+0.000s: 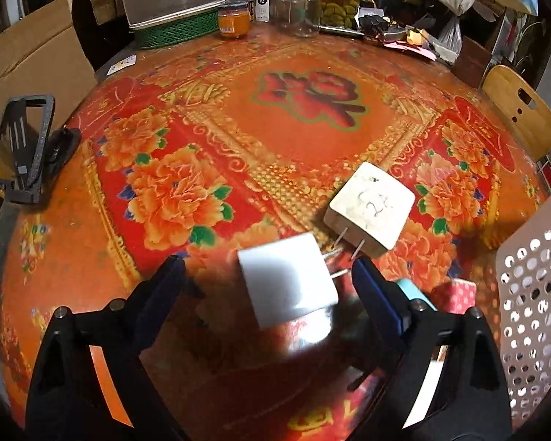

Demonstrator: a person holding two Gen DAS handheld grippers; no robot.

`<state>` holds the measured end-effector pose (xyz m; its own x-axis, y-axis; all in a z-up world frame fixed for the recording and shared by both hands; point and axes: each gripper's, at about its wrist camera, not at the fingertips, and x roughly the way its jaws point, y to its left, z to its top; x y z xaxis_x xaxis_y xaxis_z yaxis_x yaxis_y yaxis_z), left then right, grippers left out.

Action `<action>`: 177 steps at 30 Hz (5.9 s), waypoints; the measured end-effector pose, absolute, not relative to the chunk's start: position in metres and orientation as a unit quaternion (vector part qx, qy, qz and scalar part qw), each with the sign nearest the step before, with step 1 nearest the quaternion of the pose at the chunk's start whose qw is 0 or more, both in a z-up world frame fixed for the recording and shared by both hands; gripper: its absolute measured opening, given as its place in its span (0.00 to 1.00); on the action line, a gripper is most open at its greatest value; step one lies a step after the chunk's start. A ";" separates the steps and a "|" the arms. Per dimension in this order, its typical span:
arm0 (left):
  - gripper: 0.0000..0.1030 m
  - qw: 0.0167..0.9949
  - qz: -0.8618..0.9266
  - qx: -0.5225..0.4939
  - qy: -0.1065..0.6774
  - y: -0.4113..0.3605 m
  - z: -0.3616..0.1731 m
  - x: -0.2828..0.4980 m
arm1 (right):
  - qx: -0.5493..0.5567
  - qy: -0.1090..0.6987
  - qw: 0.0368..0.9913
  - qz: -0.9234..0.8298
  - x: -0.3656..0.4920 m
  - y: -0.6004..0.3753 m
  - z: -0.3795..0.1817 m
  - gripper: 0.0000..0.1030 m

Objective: Organize rigid objects
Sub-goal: 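Move the left tool back and grasp the white plug adapter, then carry the white plug adapter into the basket and open the left tool, then return the left tool to the table and grasp the handwritten-label white charger, then carry the labelled white charger over the basket and release it with the left tool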

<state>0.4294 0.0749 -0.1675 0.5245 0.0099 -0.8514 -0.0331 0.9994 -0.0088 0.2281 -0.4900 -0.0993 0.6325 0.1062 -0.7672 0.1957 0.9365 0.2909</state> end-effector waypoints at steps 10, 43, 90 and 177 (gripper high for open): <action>0.58 0.883 0.037 0.010 0.467 0.066 -0.163 0.419 | 0.173 0.426 0.888 -0.022 0.227 -0.489 -0.099 0.15; 0.58 0.939 -0.036 0.086 0.331 -0.059 -0.008 0.340 | 0.172 0.425 0.889 -0.021 0.227 -0.488 -0.099 0.15; 0.91 0.908 -0.162 0.171 0.347 -0.218 -0.033 0.315 | 0.173 0.424 0.889 -0.019 0.228 -0.487 -0.097 0.17; 0.60 0.934 -0.072 0.166 0.309 -0.162 -0.015 0.314 | 0.172 0.422 0.890 -0.015 0.229 -0.486 -0.097 0.18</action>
